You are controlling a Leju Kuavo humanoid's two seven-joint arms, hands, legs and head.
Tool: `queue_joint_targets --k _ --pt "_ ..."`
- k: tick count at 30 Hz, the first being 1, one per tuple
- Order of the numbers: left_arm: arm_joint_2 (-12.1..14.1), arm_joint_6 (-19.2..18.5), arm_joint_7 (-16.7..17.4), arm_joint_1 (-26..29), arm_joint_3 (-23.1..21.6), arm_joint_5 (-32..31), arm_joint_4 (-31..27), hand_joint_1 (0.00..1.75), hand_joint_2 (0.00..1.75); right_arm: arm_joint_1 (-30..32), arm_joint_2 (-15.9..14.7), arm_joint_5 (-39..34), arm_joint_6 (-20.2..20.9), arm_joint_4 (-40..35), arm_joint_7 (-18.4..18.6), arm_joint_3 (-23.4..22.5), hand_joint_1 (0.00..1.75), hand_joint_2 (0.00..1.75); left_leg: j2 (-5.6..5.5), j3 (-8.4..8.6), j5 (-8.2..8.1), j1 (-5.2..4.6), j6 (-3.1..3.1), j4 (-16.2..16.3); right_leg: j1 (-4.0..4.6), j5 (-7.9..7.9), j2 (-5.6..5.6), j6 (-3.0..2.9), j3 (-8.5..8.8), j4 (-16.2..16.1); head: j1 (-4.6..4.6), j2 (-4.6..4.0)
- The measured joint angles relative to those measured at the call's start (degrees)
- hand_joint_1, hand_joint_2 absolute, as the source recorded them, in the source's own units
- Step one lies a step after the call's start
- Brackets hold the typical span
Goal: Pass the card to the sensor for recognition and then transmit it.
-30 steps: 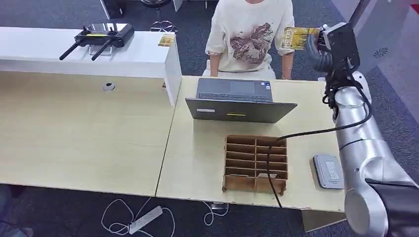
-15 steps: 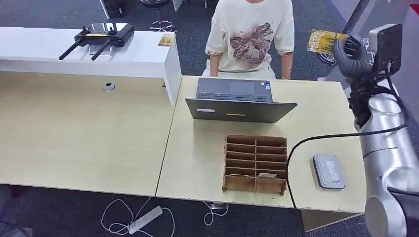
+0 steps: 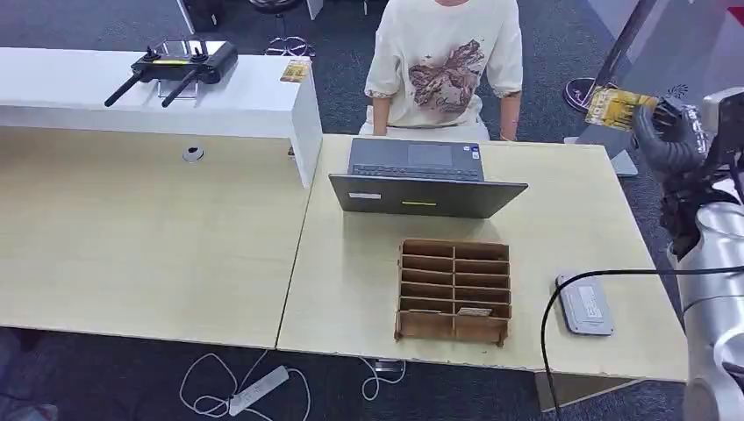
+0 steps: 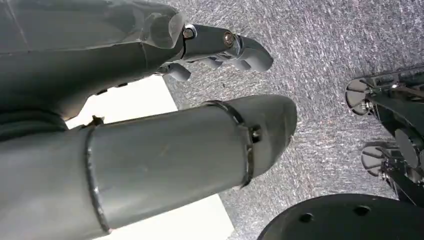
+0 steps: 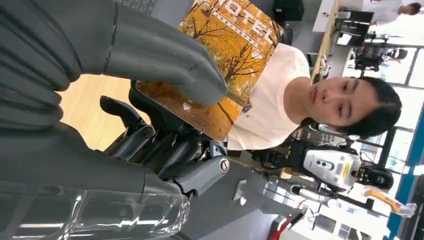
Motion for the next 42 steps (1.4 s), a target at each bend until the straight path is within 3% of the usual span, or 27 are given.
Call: queue_joint_targets --k 9,12,18,25,30,35,42 --pt "-0.2 0.33 -0.18 0.11 0.66 1.27 0.0 0.0 0.0 4.22 -3.24 -3.37 1.01 -1.38 -0.81 -0.39 1.75 1.75 -0.02 -0.06 -0.01 0.0 0.01 0.0 0.0 0.0 -0.02 0.0 -0.02 0.0 0.02 0.0" --pt "-1.23 2.01 -0.79 0.38 2.28 4.66 0.0 0.0 0.0 7.43 -4.79 -5.4 0.7 -3.61 -0.9 -1.31 1.75 1.75 -0.11 -0.08 -0.03 -0.01 0.03 0.02 -0.01 -0.01 -0.14 0.01 -0.02 -0.02 0.02 0.0" --pt "-6.22 6.21 -5.11 1.64 6.8 11.39 2.79 0.0 0.0 20.8 -9.59 -10.14 2.12 -13.37 0.17 -7.95 1.75 1.75 -0.31 -0.31 -0.16 -0.02 0.24 0.1 -0.07 -0.07 -0.35 0.08 -0.11 -0.05 0.02 0.0" --pt "-6.84 5.92 -6.73 0.82 7.04 12.28 6.65 0.0 0.0 29.22 -12.57 -11.46 3.37 -21.47 2.45 -15.28 1.75 1.75 -0.07 -0.38 -0.2 -0.08 0.3 0.15 -0.06 -0.07 -0.16 0.08 -0.28 -0.03 0.0 0.0" --pt "-5.75 3.78 -5.24 0.61 5.0 10.53 6.73 0.0 0.0 29.87 -13.18 -11.65 3.94 -23.34 4.0 -16.15 1.75 1.75 -0.03 -0.39 -0.17 -0.06 0.28 0.14 -0.03 -0.06 -0.11 0.07 -0.26 0.1 0.04 0.0" --pt "-3.72 2.12 -2.58 0.5 2.49 10.16 5.68 0.0 0.0 26.44 -11.7 -7.24 1.9 -22.58 3.78 -14.3 1.75 1.75 -0.02 -0.31 -0.13 -0.05 0.22 0.14 -0.03 -0.06 -0.07 0.07 -0.27 0.14 0.0 0.0" --pt "-2.91 1.99 -2.27 0.53 1.2 10.38 5.05 0.0 0.0 24.5 -10.34 -6.29 1.84 -21.49 3.06 -12.85 1.75 1.75 -0.11 -0.43 -0.1 -0.06 0.24 0.14 -0.03 -0.06 -0.21 0.07 -0.27 0.16 0.02 0.0"
